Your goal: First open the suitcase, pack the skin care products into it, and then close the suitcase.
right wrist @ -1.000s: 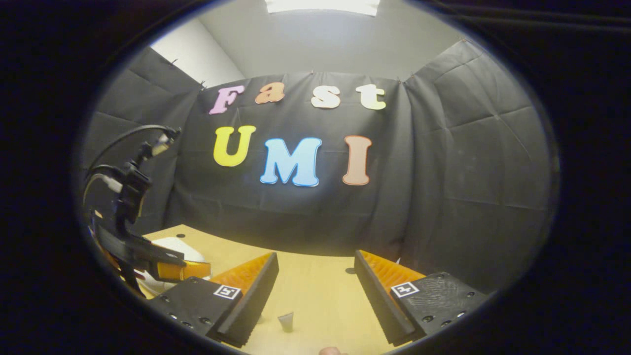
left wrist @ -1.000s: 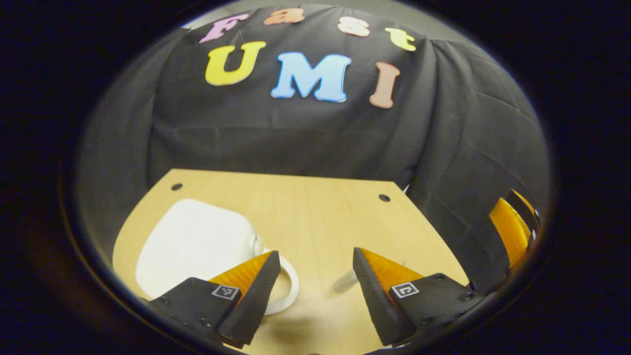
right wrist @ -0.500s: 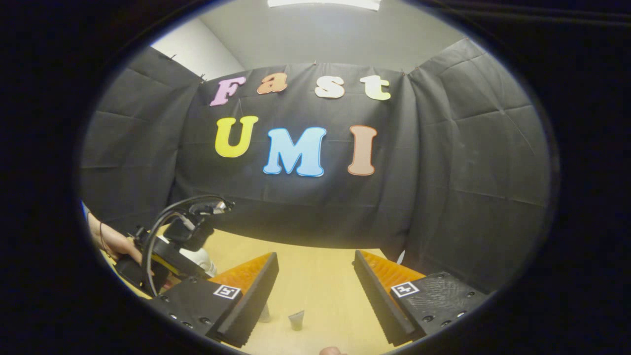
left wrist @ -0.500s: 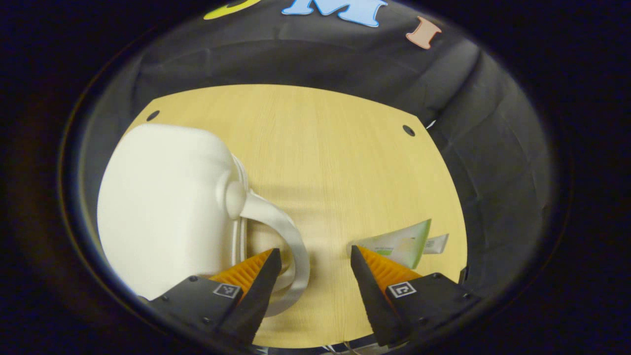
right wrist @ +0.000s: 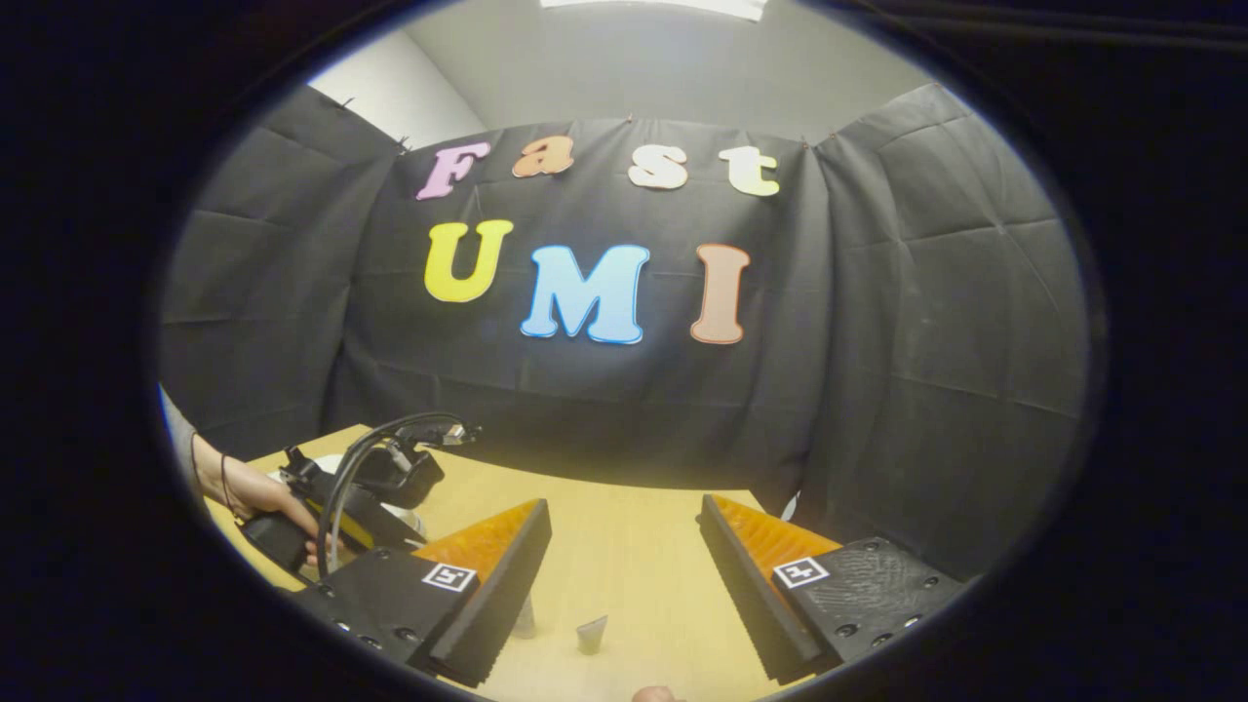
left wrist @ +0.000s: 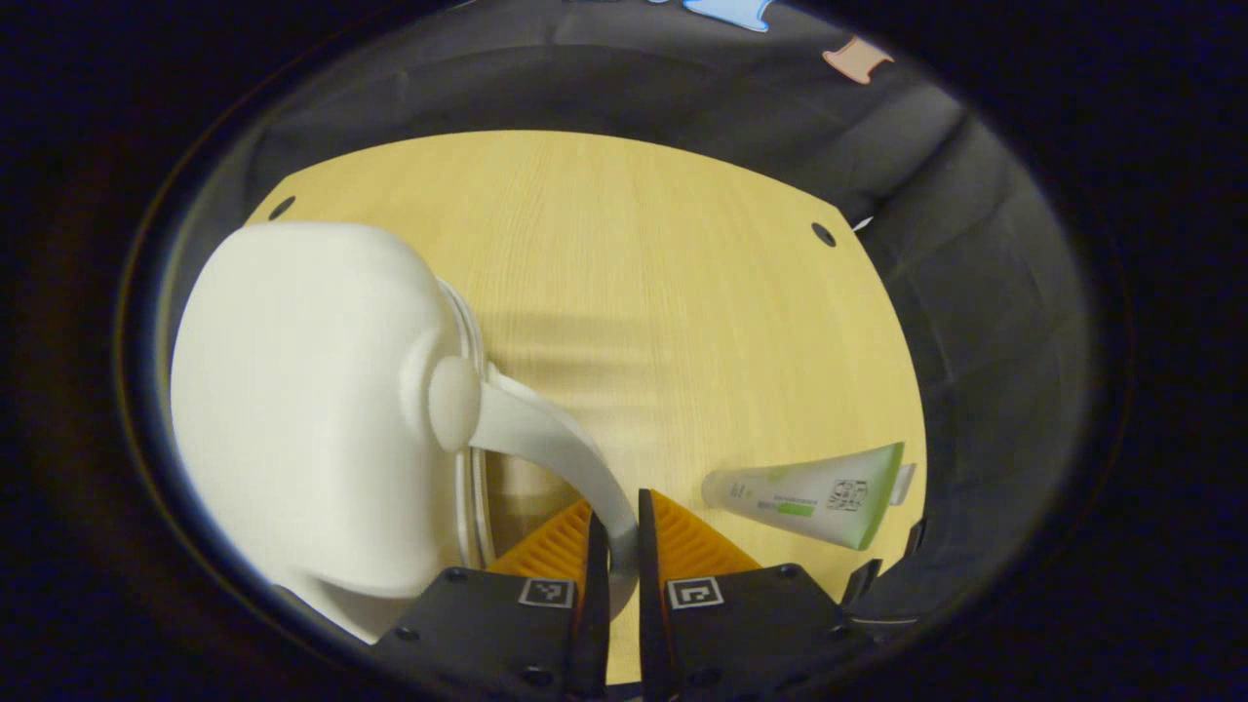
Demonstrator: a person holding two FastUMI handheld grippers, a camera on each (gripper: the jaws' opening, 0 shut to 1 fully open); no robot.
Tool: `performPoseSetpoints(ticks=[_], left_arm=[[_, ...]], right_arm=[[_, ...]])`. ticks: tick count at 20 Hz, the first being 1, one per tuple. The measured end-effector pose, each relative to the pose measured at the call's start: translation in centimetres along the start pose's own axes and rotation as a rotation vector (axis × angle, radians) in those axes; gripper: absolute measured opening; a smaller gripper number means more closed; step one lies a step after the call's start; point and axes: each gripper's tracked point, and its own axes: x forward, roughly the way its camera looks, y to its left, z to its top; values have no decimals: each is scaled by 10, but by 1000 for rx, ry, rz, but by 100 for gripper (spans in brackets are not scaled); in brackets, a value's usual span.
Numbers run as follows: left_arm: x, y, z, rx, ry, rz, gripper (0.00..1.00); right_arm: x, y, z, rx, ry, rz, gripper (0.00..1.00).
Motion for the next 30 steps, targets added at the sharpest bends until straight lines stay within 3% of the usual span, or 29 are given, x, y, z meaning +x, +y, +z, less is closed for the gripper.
performPoseSetpoints(ticks=[3, 7, 10, 15, 18, 23, 25, 30], left_arm=[[-36, -9, 12, -42, -8, -77, 17], [-129, -7, 50, -53, -88, -116, 17], [-203, 23, 77, -29, -159, -61, 17], [-303, 124, 102, 7, -239, 115, 17], [-330, 187, 113, 18, -252, 222, 17], [-352, 324, 124, 36, -254, 466, 17], [-347, 378, 127, 29, -257, 510, 17], [-298, 493, 107, 1, -214, 521, 16]], right_arm=[[2, 2, 4, 4, -9, 6, 94], [10, 10, 11, 1, -29, 26, 94], [15, 17, 13, -4, -39, 45, 94], [19, 22, 18, -6, -55, 44, 94], [19, 26, 25, -6, -67, 32, 94], [15, 39, 31, -15, -78, -2, 94], [11, 42, 31, -11, -71, -30, 94], [2, 51, 32, -6, -36, -110, 94]])
